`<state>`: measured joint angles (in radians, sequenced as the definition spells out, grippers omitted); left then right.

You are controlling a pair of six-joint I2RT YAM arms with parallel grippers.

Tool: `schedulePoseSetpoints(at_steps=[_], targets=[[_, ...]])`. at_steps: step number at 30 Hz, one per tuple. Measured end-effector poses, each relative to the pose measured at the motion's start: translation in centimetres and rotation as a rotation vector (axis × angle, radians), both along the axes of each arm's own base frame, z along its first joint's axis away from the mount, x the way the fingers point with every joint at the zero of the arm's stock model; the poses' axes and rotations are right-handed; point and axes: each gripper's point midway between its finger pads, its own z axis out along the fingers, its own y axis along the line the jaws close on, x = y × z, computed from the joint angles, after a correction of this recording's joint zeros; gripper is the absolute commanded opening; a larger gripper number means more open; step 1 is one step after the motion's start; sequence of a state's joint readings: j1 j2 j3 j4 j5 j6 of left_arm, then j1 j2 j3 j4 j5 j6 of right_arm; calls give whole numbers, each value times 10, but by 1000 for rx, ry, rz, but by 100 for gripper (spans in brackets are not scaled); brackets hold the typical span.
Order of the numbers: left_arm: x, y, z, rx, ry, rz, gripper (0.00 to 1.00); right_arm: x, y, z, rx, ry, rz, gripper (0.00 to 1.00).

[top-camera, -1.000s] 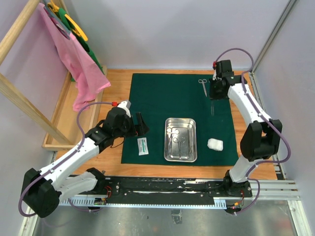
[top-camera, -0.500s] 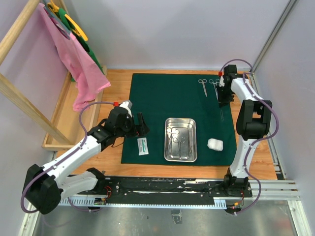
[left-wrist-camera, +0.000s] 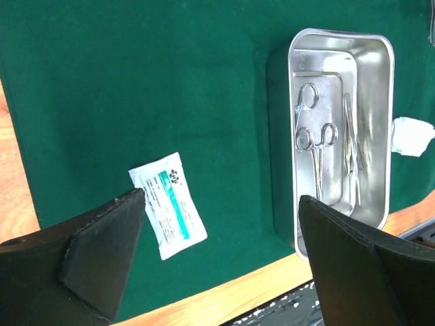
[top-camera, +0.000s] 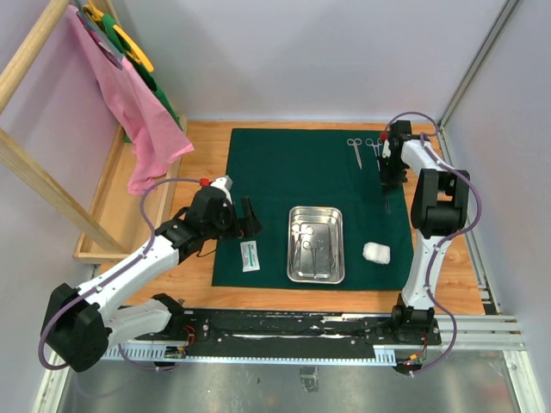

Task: Open and lay out the surgical kit
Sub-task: Place the medical item in the surgical kit.

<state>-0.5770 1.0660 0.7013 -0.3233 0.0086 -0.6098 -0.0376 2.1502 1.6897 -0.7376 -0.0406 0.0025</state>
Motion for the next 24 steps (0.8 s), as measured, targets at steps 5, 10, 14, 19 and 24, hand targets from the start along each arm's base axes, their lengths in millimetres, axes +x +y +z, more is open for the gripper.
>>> schedulePoseSetpoints(at_steps=[5, 10, 14, 19, 24], targets=[[0, 0, -4, 8, 12, 0, 99, 6, -3, 0, -17, -23, -3, 1], [2, 0, -4, 10, 11, 3, 99, 11, -5, -1, -28, -40, -6, 1], [5, -1, 2, 6, -1, 7, 99, 15, -5, -3, -28, -49, -7, 19], [7, -2, 6, 4, -9, 11, 99, 17, -5, -3, -25, -56, -14, 31], [9, -2, 7, 6, -14, 15, 99, 18, -3, 2, -17, -68, -29, 32]])
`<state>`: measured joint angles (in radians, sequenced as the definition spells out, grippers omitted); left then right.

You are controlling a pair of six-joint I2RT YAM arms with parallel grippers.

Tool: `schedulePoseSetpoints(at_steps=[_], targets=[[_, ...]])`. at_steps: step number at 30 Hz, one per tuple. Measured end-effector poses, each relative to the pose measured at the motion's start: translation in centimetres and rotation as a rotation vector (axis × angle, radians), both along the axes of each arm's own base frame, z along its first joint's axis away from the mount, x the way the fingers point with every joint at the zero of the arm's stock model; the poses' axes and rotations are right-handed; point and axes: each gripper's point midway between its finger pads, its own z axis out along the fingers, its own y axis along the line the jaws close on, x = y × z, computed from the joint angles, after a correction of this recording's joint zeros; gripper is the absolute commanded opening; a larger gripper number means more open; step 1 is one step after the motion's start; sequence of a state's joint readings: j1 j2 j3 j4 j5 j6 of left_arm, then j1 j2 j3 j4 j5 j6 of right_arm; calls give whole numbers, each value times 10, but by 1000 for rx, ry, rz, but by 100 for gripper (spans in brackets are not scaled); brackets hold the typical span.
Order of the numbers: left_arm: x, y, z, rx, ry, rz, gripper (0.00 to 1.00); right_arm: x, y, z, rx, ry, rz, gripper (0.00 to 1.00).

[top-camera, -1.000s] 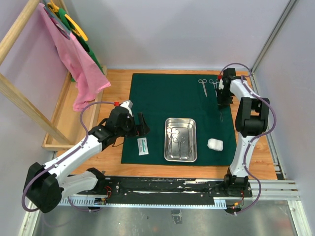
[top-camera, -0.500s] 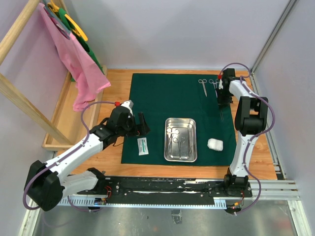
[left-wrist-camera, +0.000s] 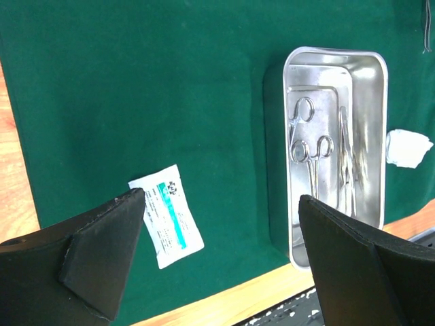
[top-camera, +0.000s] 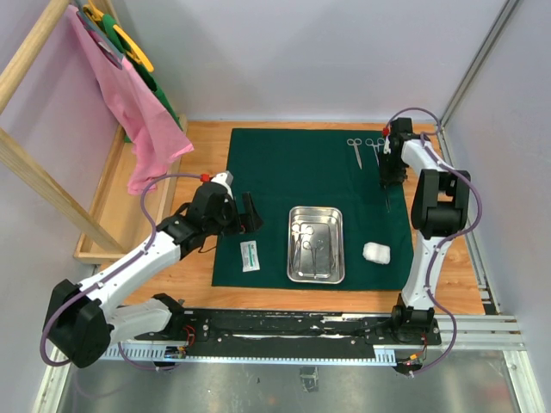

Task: Open and lay out the surgical kit
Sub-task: Place the medical item in the surgical kit, then pick up the medical item from the container.

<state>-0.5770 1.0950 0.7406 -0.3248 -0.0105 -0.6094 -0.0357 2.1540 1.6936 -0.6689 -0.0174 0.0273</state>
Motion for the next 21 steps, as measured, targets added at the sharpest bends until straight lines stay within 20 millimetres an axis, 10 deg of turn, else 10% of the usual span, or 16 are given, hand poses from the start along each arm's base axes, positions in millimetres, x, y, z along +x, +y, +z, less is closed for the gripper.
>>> schedulePoseSetpoints(at_steps=[7, 12, 21], targets=[[5, 1, 3, 9, -11, 12, 99, -11, 28, 73, -29, -152, 17, 39], [5, 2, 7, 7, -23, 17, 99, -50, 101, 149, 18, -353, 125, 38], [2, 2, 24, -32, -72, 12, 99, -175, 189, 85, 120, -142, 263, 35]])
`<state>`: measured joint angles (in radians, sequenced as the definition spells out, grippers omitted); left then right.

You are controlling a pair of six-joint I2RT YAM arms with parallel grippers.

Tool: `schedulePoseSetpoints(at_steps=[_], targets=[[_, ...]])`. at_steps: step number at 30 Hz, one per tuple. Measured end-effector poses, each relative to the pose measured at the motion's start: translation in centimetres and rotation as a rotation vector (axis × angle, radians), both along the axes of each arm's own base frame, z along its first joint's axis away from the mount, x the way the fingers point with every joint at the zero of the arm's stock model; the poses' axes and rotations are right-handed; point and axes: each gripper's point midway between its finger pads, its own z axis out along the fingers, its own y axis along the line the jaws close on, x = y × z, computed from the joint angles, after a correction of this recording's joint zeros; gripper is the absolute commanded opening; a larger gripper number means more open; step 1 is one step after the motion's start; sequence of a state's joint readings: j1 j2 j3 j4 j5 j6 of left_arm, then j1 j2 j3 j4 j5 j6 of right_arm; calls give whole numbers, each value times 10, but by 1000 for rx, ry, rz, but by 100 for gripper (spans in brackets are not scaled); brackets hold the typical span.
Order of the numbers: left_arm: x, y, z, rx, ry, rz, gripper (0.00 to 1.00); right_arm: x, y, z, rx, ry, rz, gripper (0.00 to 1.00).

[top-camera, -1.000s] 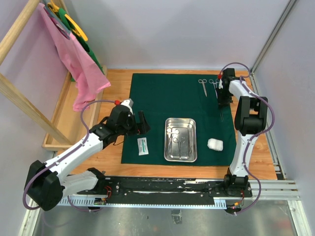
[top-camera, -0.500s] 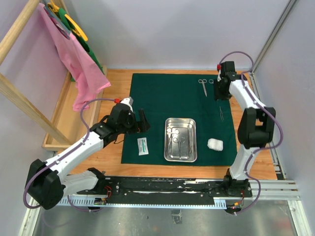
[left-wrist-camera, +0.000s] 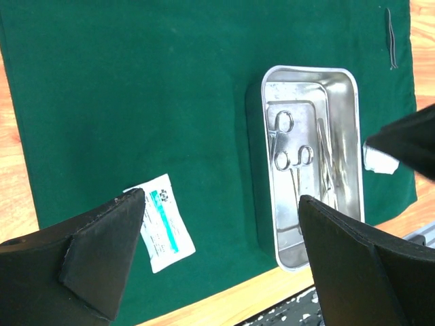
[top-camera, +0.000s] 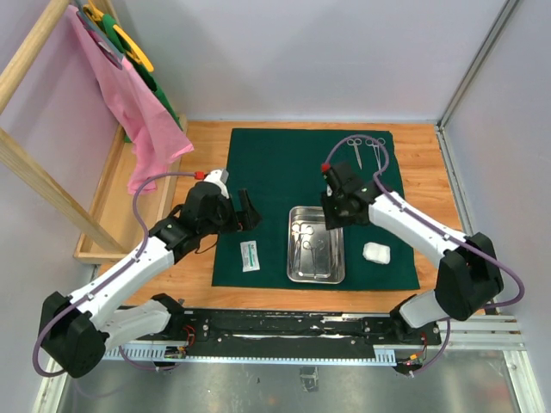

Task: Open and lay out the surgical kit
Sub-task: Pick up the medical item from the container.

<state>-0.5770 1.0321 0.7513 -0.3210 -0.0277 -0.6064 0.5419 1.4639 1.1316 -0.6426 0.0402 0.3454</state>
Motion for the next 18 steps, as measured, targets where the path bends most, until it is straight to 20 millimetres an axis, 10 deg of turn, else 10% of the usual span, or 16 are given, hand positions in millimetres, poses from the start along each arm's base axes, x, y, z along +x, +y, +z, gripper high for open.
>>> schedulePoseSetpoints(at_steps=[18], targets=[[-17, -6, 6, -54, -1, -68, 99, -69, 18, -54, -156, 150, -89, 30]])
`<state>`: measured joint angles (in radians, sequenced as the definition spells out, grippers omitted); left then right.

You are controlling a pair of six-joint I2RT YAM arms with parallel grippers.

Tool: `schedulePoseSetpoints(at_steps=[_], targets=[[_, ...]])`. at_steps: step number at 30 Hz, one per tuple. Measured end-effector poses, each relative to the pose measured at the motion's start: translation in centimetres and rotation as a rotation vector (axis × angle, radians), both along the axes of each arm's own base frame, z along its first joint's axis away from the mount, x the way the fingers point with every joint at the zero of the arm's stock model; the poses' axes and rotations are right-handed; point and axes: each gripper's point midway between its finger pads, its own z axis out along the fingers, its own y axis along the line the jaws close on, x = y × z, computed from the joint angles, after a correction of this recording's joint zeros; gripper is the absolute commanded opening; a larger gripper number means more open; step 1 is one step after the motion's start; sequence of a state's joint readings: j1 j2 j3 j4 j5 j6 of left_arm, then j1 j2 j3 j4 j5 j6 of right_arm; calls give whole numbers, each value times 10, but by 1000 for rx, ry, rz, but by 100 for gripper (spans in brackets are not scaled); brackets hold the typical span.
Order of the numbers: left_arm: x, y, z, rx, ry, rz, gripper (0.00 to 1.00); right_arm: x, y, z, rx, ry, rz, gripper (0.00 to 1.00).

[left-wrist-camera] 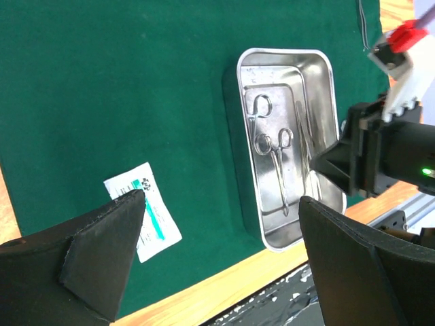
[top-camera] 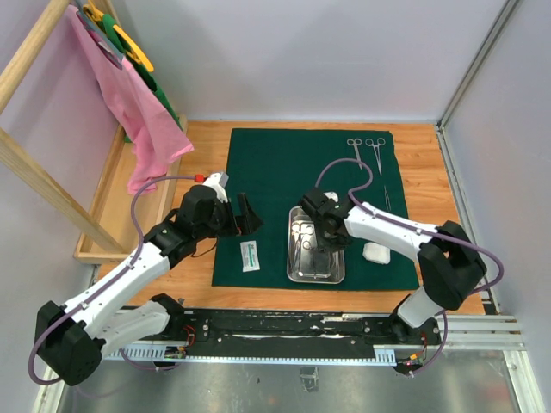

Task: Open and lay out the surgical kit
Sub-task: Pick up the medical item from the container.

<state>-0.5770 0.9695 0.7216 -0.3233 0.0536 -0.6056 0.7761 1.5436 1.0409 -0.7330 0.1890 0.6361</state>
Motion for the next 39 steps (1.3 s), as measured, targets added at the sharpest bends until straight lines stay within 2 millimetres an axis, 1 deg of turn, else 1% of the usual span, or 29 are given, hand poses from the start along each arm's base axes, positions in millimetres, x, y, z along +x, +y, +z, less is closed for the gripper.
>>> schedulePoseSetpoints(at_steps=[5, 8, 15, 18, 20, 21, 27, 31, 34, 39], targets=[[-3, -2, 4, -16, -4, -17, 99, -3, -8, -21, -73, 42, -45, 31], [-4, -4, 4, -21, -1, -27, 99, -4, -11, -28, -98, 57, -59, 31], [-6, -6, 4, -30, 3, -43, 99, -7, -15, -38, -134, 83, -81, 29], [-7, -7, 3, -32, 7, -47, 99, -7, -16, -38, -133, 83, -85, 21], [-8, -7, 1, -31, 10, -49, 99, -8, -16, -39, -134, 83, -90, 13], [-8, -7, 1, -31, 11, -49, 99, -8, -17, -40, -136, 83, -92, 10], [-8, -7, 1, -32, 12, -51, 99, -9, -20, -40, -144, 78, -95, 4], [-8, -7, 0, -29, 12, -48, 99, -7, -20, -34, -143, 67, -86, 3], [-7, -5, 0, -25, 10, -40, 99, -1, -15, -19, -120, 39, -67, 3], [-4, -3, 0, -15, 4, -21, 99, 17, 0, 29, -11, -80, -23, 2]])
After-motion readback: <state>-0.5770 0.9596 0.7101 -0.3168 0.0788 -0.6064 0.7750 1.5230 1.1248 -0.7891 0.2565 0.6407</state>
